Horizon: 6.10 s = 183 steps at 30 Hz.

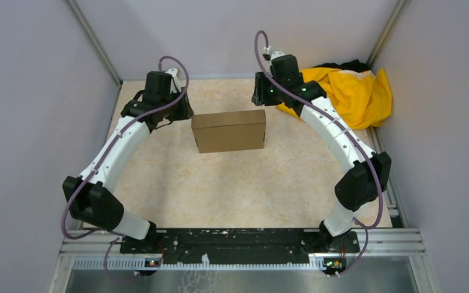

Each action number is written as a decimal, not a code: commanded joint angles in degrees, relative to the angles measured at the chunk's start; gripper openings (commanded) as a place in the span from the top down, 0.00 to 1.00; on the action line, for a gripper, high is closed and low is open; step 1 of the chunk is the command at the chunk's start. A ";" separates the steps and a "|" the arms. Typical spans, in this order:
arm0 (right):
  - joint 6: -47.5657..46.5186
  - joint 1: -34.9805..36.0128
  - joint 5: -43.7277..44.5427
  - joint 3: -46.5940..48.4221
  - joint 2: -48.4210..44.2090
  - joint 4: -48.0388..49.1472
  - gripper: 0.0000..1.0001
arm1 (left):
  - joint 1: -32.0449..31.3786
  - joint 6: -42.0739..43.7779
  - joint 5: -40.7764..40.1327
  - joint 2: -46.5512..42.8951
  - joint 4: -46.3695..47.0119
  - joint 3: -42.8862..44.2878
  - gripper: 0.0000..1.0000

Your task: Fold the paper box

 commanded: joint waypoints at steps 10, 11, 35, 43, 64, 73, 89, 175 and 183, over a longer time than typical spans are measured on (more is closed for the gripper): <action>-7.79 10.37 18.23 5.82 6.36 -11.37 0.58 | -9.97 0.78 -9.10 5.76 -9.43 9.41 0.56; -7.46 10.40 18.10 4.81 6.22 -10.83 0.58 | -10.23 0.64 -8.58 5.43 -8.89 8.32 0.56; -4.33 10.78 14.89 -5.87 3.85 -5.63 0.47 | -10.14 0.50 -4.76 5.15 -1.24 -0.63 0.49; -3.02 5.46 8.23 2.73 -0.37 -5.56 0.39 | -5.19 3.30 -2.53 5.70 -9.02 15.30 0.43; 4.41 -16.59 -20.66 -16.74 -3.43 8.72 0.65 | 12.74 -1.20 22.67 6.88 1.87 0.40 0.22; 14.08 -18.36 -28.17 -25.42 -6.05 24.66 0.18 | 16.01 -4.64 33.39 5.85 11.12 -3.80 0.01; 27.00 -18.86 -41.38 -30.32 -5.33 41.30 0.13 | 16.35 -10.20 43.64 8.00 18.95 -4.82 0.01; 25.52 -12.09 -39.62 -24.23 1.58 40.67 0.07 | 8.93 -21.90 48.74 12.20 42.41 -7.48 0.01; 23.46 -11.21 -38.33 -33.91 -4.53 43.32 0.07 | 4.09 -17.02 42.13 2.20 42.94 -18.54 0.01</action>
